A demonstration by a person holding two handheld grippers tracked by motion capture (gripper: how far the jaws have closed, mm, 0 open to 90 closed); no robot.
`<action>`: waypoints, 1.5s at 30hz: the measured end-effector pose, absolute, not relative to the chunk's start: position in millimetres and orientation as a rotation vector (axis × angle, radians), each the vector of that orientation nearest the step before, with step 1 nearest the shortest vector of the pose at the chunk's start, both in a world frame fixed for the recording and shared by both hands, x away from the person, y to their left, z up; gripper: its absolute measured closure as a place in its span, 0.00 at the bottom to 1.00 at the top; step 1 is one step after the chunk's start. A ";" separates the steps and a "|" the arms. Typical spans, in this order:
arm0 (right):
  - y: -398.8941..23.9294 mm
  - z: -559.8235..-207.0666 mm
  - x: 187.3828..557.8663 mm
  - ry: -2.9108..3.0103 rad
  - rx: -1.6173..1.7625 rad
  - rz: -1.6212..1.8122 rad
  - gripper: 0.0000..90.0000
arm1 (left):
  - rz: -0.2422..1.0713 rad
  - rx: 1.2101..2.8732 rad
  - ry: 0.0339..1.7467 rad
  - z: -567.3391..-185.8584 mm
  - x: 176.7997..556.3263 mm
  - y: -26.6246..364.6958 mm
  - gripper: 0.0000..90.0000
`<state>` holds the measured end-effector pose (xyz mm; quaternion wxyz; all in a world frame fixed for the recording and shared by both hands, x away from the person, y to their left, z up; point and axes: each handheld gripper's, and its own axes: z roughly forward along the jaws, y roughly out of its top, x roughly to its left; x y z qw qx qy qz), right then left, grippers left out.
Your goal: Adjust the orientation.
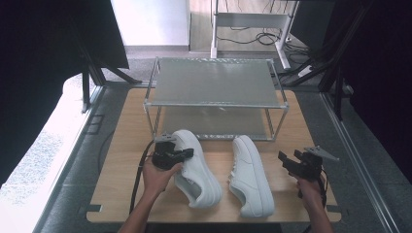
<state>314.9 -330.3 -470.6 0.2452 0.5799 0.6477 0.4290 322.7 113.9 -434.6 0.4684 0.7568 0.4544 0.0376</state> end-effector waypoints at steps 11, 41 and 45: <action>-332.5 -472.2 315.2 1.761 1.587 1.161 0.34 | 0.032 1.883 1.103 -444.7 349.1 81.6 1.00; -332.2 -475.5 315.3 1.763 1.599 1.133 0.34 | 0.003 1.909 0.968 -425.6 295.0 74.3 1.00; -330.3 -476.1 315.1 1.770 1.595 1.129 0.34 | -0.017 1.959 0.962 -440.7 288.2 61.9 1.00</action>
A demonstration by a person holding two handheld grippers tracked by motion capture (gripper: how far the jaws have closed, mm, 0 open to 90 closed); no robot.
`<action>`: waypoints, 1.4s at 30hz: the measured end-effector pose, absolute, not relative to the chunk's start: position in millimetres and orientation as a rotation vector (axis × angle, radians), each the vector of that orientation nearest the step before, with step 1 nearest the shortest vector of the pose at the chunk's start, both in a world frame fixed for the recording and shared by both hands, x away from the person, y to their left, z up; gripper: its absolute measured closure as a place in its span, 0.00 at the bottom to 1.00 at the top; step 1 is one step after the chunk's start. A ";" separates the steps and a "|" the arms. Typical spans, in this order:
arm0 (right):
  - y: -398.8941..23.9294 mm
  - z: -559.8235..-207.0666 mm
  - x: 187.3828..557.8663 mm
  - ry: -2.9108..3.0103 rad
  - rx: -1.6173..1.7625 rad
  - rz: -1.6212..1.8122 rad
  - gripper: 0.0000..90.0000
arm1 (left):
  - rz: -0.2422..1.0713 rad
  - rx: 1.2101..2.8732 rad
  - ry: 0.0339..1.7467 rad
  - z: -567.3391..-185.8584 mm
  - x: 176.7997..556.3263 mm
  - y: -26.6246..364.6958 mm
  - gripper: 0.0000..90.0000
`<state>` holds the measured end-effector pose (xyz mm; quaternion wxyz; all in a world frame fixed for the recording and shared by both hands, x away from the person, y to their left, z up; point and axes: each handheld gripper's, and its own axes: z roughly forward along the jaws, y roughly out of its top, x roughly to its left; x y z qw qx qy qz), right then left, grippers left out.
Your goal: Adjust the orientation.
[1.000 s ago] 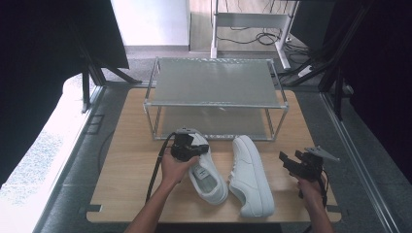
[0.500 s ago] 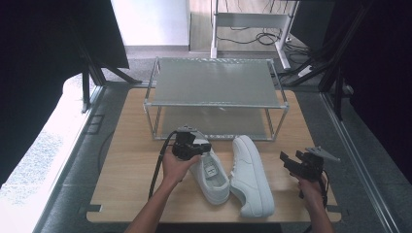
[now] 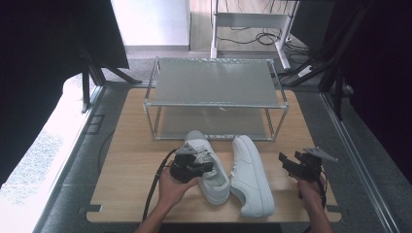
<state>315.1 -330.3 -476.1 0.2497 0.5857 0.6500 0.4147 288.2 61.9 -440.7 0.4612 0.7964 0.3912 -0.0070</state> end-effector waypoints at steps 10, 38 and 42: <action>-331.3 -477.8 315.0 1.774 1.596 1.116 0.34 | -0.001 2.059 0.975 -457.3 290.9 51.7 1.00; -330.8 -476.3 313.0 1.784 1.579 1.127 0.34 | 0.045 2.006 1.059 -459.7 276.0 119.5 1.00; -329.1 -476.6 313.8 1.790 1.573 1.130 0.34 | 0.039 1.993 1.044 -460.0 275.4 119.1 1.00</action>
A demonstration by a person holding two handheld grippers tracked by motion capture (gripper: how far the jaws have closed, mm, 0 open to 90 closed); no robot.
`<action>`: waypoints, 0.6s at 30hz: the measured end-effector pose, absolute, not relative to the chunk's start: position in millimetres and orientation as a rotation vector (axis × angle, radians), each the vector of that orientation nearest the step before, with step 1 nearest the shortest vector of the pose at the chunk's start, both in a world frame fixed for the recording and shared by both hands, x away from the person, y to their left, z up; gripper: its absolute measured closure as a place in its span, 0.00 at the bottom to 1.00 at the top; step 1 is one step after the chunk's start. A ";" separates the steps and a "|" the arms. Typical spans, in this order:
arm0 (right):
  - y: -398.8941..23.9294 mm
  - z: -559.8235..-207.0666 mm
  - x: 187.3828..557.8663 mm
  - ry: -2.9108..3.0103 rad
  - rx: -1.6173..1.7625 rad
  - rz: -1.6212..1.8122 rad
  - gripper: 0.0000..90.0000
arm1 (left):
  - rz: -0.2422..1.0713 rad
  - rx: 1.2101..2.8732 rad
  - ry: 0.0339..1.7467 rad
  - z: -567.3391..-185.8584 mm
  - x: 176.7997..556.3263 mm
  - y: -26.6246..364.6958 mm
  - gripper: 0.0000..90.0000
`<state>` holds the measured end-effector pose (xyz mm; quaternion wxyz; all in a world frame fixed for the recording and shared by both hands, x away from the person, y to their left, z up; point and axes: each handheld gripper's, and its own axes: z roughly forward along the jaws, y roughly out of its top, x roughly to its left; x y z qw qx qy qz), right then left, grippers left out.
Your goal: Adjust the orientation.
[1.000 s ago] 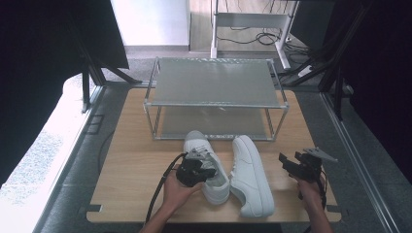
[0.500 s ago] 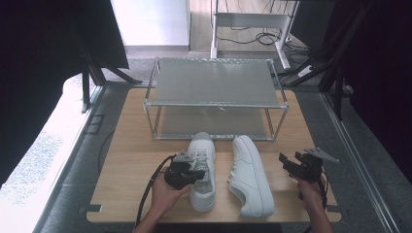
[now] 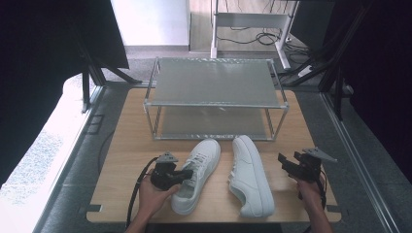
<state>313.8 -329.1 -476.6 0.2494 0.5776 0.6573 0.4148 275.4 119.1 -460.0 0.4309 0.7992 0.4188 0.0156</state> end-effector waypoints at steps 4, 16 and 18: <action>-330.1 -474.0 313.1 1.795 1.562 1.133 0.34 | 0.045 1.988 0.983 -455.3 272.9 119.8 0.92; -324.4 -461.5 310.5 1.827 1.491 1.160 0.48 | 0.240 1.865 0.948 -424.8 265.7 146.6 0.47; -320.8 -458.1 309.7 1.851 1.460 1.168 0.52 | 0.254 1.853 0.981 -426.0 268.8 152.9 0.45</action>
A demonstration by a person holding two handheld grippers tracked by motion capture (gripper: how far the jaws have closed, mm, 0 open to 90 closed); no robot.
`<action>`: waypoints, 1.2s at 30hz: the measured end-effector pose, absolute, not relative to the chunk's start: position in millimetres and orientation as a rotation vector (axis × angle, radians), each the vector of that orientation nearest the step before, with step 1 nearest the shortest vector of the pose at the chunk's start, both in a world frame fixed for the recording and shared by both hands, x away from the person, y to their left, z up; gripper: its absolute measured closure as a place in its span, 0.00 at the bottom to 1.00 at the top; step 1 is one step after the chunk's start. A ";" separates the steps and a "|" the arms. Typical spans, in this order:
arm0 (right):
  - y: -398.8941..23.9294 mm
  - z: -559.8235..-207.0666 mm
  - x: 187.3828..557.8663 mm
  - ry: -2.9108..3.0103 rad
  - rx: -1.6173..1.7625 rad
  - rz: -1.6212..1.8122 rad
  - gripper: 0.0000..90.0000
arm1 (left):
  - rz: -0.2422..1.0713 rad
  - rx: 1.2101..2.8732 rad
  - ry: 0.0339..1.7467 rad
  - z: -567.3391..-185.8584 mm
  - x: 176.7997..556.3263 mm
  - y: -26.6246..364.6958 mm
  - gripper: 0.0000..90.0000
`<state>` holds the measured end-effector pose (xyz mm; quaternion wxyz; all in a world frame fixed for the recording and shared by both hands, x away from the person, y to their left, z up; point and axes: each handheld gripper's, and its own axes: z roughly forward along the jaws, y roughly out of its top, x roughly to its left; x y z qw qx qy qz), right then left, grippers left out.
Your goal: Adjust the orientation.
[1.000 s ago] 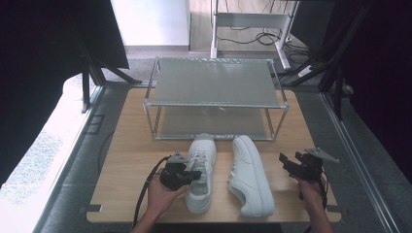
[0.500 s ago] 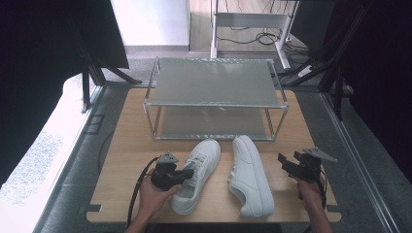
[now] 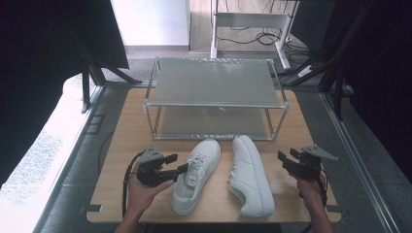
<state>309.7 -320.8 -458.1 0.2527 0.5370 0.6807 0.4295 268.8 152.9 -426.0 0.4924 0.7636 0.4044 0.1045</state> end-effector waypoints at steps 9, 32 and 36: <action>-295.4 -445.0 300.8 2.015 1.313 1.223 0.78 | 0.241 1.829 1.068 -440.3 277.0 167.4 0.43; -210.8 -428.1 262.9 2.322 1.007 1.226 0.98 | 0.213 1.797 1.105 -439.6 277.8 178.7 0.43; -211.6 -427.7 258.1 2.345 0.984 1.193 0.99 | 0.221 1.802 1.123 -441.9 279.2 179.7 0.43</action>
